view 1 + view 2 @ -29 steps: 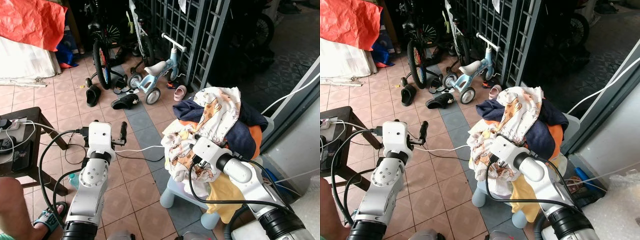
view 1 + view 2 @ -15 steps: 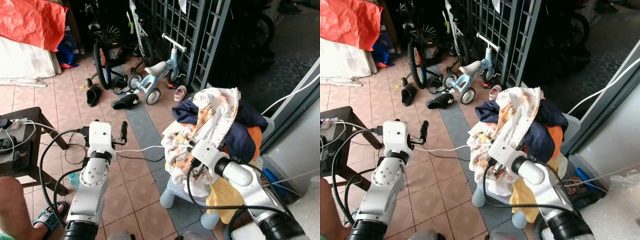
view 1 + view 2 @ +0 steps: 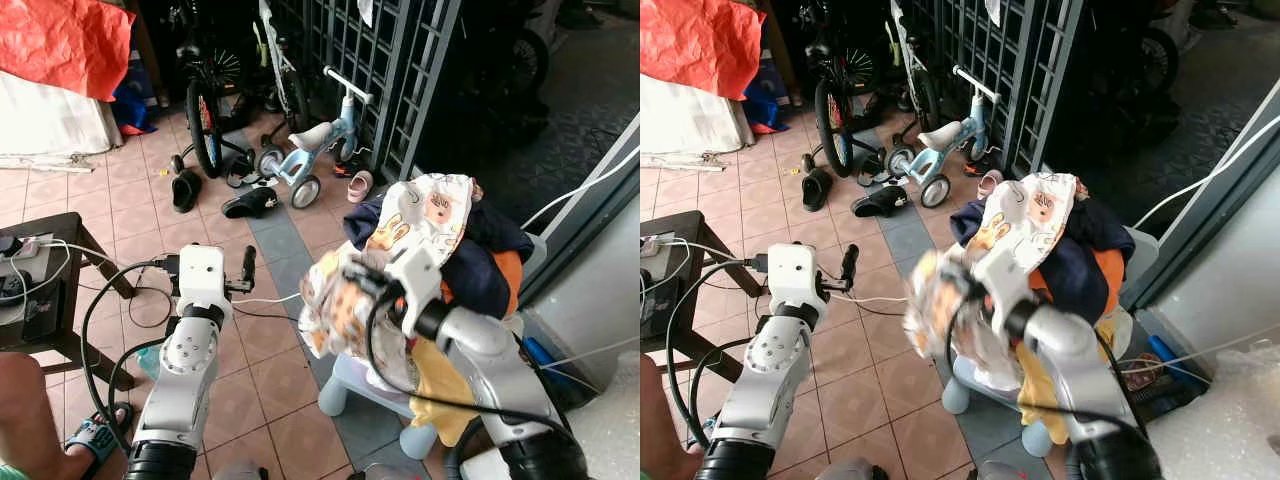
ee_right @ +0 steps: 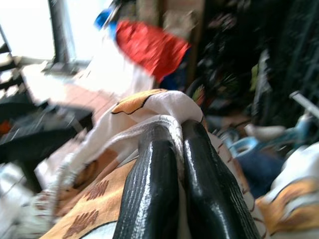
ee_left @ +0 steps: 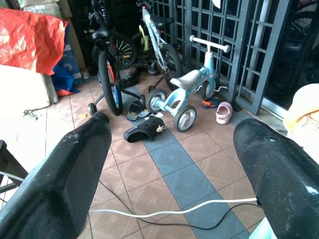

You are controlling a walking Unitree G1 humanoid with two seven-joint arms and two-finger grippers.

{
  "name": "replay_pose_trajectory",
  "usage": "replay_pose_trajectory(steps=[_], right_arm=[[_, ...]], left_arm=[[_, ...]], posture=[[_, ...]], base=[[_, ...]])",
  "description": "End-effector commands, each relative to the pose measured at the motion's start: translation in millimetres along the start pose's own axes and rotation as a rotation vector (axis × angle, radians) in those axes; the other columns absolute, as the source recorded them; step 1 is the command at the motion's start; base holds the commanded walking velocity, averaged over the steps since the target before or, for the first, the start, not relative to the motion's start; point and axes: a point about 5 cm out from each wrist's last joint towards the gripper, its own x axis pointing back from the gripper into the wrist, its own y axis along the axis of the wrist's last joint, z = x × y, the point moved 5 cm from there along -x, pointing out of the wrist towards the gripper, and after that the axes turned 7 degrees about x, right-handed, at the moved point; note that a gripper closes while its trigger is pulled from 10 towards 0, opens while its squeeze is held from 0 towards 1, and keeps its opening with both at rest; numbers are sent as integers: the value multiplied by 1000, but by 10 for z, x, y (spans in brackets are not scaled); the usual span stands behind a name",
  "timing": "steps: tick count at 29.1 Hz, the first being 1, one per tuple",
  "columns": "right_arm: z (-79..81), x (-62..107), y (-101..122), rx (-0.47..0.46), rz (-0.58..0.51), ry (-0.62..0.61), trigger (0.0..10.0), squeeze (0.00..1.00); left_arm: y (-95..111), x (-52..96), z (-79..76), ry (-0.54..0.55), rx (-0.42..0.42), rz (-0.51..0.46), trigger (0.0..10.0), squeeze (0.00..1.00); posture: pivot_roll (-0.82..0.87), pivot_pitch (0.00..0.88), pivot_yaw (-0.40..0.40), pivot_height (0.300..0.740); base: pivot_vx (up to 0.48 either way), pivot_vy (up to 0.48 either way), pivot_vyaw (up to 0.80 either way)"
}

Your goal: Clothes washing

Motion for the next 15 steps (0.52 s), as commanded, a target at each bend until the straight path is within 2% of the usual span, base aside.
replay_pose_trajectory(steps=[1, 2, 3, 4, 7, 10, 11, 12, 13, 14, 15], right_arm=[[-287, 11, 186, 6, -60, -165, 0, 0], [-287, 11, 186, 6, -60, -165, 0, 0], [-472, 21, 221, 27, -65, -283, 0, 0], [-542, 38, 220, 45, -60, -328, 0, 0], [-617, 87, 192, 93, -40, -389, 0, 0], [-683, 203, 67, 85, 8, -486, 0, 0], [-677, 206, 41, 83, 21, -491, 4157, 0], [-671, 213, 27, 92, 27, -494, 9451, 0], [-665, 218, 16, 103, 32, -494, 10000, 0], [-663, 220, 12, 111, 34, -498, 10000, 0], [-692, 228, -34, 70, 48, -526, 10000, 0]], left_arm=[[25, -6, 18, -3, -21, -5, 10000, 0], [25, -6, 18, -3, -21, -5, 10000, 0], [30, -5, 15, -3, -32, -9, 10000, 0], [35, -5, 9, -5, -37, -12, 10000, 0], [35, 0, 25, 16, -50, -6, 10000, 0], [145, 30, -20, 7, -48, -38, 10000, 0], [150, 28, -28, 3, -51, -39, 10000, 0], [152, 26, -38, 0, -53, -40, 10000, 0], [152, 21, -47, -2, -52, -40, 10000, 0], [151, 17, -51, -3, -52, -40, 10000, 0], [146, -7, -55, 0, -49, -36, 10000, 0]], posture=[[-27, 0, 9, 740], [-27, 0, 9, 740], [-25, 0, 8, 740], [-25, 0, 8, 740], [-25, 0, 8, 740], [-26, 0, 6, 740], [-29, 0, 14, 740], [-29, 0, 14, 740], [-29, 0, 16, 740], [-29, 0, 16, 740], [-32, 0, 19, 740]], base=[[0, 0, 0], [0, 0, 0], [0, 0, 0], [0, 0, 0], [0, 0, 0], [0, 0, 0], [0, 0, 0], [0, 0, 0], [0, 0, 0], [0, 0, 0], [0, 0, 0]])
